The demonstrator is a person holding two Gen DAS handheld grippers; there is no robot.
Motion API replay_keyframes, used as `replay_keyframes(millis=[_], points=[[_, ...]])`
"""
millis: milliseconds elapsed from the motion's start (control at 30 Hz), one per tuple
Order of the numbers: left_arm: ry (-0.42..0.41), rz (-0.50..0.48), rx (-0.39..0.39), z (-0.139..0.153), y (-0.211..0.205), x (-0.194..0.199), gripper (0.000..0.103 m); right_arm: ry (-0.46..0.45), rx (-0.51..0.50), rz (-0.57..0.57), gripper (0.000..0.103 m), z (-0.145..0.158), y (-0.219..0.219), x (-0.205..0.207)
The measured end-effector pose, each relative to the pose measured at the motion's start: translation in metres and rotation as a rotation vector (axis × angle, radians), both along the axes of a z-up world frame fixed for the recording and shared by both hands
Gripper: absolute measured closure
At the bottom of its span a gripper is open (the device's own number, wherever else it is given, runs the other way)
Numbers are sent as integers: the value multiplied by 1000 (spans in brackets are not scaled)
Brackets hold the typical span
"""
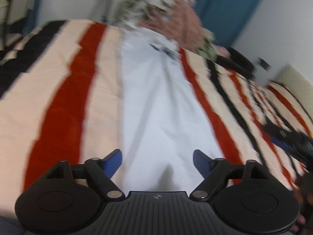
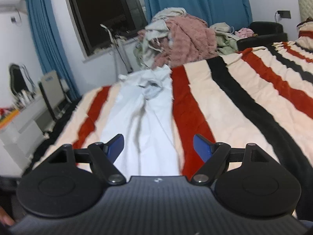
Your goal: Fold clothes
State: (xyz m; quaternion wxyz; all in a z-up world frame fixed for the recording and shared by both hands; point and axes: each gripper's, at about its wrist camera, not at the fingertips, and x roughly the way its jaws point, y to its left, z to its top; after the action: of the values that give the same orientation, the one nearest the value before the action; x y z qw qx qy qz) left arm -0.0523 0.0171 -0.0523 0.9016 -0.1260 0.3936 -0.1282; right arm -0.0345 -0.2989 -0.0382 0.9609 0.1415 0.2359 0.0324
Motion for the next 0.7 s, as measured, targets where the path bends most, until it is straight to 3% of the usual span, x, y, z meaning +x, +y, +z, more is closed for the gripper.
replay_keyframes(millis=[233,300,433,600,700], points=[[136,102,-68,-24,24,29,21,82,-35,-9,24,-8,4,12],[179,123,-119,-31,31,32,21,120,-12,-10,24,-12,0,17],[229,138,-224,-42,43,35,21,259,186,12,24,-26,-25,35],[250,131,-283,-47,46,36,21,459,469,-44,24,-62,-51,57],[261,114,-308,-52,43,36,21,527,519,-79,23,-77,-50,62]])
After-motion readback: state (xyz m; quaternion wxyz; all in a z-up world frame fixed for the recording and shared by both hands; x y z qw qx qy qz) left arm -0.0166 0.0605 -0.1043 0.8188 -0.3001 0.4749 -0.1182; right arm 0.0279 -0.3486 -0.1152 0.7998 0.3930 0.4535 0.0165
